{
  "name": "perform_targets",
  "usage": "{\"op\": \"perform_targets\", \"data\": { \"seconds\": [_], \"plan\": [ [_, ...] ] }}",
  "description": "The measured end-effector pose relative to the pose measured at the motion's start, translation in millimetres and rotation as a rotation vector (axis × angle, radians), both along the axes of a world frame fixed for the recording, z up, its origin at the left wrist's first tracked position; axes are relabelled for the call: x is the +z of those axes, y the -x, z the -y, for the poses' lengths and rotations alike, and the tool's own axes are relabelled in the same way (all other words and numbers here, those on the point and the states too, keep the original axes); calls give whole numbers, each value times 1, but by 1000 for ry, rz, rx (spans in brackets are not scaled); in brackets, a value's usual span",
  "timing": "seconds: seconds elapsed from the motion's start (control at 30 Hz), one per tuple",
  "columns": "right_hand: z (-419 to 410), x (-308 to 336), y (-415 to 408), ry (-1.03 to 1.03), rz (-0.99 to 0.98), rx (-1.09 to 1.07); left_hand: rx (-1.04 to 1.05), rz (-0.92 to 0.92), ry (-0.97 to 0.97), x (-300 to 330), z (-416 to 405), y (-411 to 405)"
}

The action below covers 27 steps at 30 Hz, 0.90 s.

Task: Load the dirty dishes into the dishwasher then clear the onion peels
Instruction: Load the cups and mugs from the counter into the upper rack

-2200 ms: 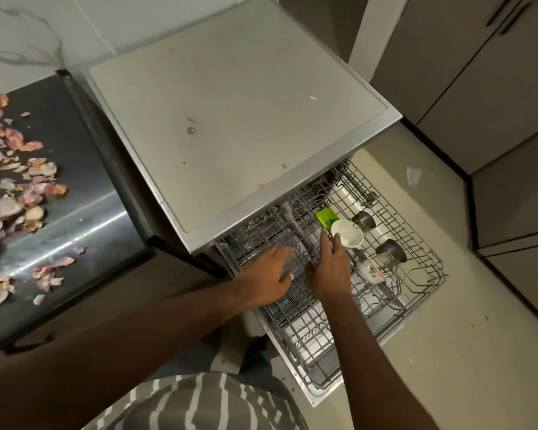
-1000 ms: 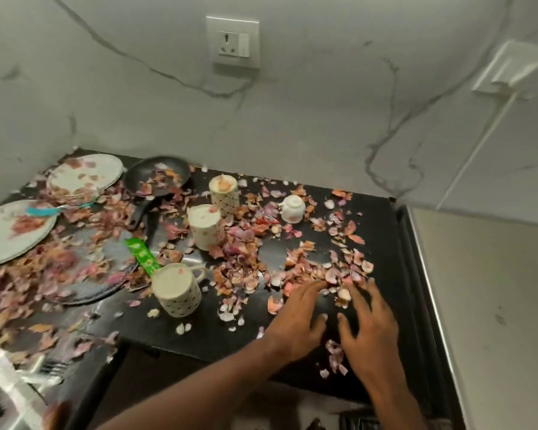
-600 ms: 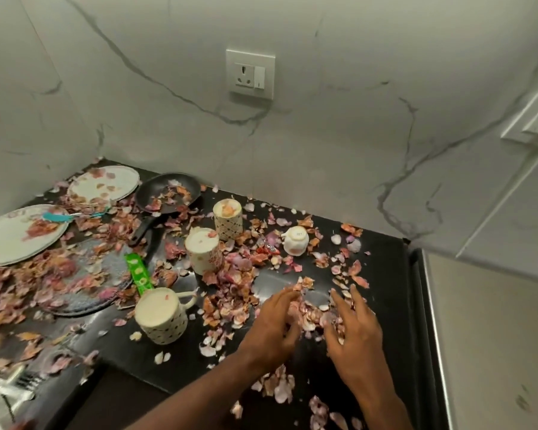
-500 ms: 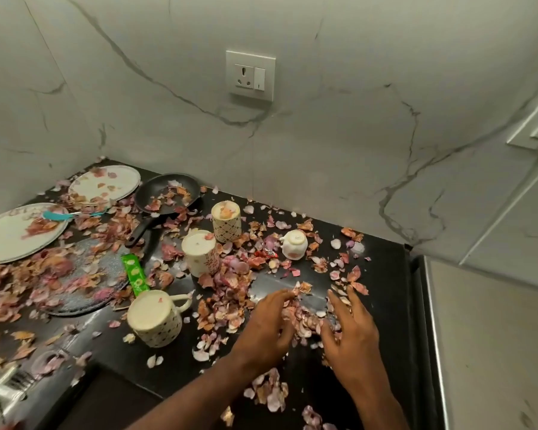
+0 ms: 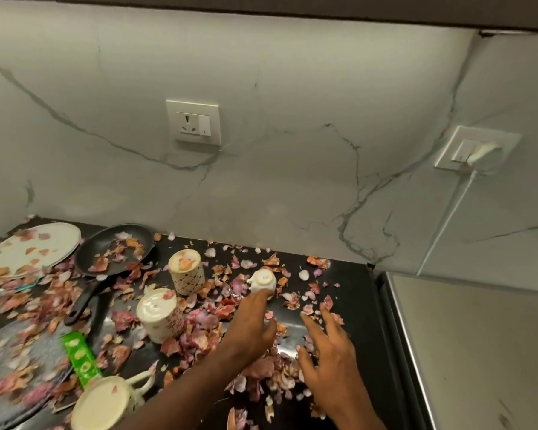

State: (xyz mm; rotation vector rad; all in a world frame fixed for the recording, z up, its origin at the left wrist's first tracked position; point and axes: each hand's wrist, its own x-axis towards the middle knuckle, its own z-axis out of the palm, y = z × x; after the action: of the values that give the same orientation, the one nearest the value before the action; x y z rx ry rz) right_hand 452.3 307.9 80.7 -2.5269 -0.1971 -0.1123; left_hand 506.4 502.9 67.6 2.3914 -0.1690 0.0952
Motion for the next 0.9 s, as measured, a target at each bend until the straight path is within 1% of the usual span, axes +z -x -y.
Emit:
{"op": "perform_targets", "data": {
  "seconds": [0.13,0.27,0.5,0.63,0.73,0.77,0.83,0.9],
  "plan": [
    [-7,6,-6,19,-5,-32,35,-15,-49,4,-5,-28],
    [-8,15,-15,37,19,-53,-2,-15,-205,1,-10,-54],
    [-6,19,-12,61,1,-97,-60,-97,-410,-15,-20,-85],
    [-5,17,-6,57,-7,-110,-58,-76,-404,-16,-19,-96],
    [-2,17,-4,44,2,-134,-27,-136,-472,-11,-17,-98],
    [-1,18,-3,43,2,-140,-16,-144,-462,-10,-17,-98],
    [1,21,0,28,4,-148,-8,-95,-394,-12,-19,-94],
    [4,22,2,0,-2,-157,-19,-21,-281,-11,-17,-83]
  ]
}}
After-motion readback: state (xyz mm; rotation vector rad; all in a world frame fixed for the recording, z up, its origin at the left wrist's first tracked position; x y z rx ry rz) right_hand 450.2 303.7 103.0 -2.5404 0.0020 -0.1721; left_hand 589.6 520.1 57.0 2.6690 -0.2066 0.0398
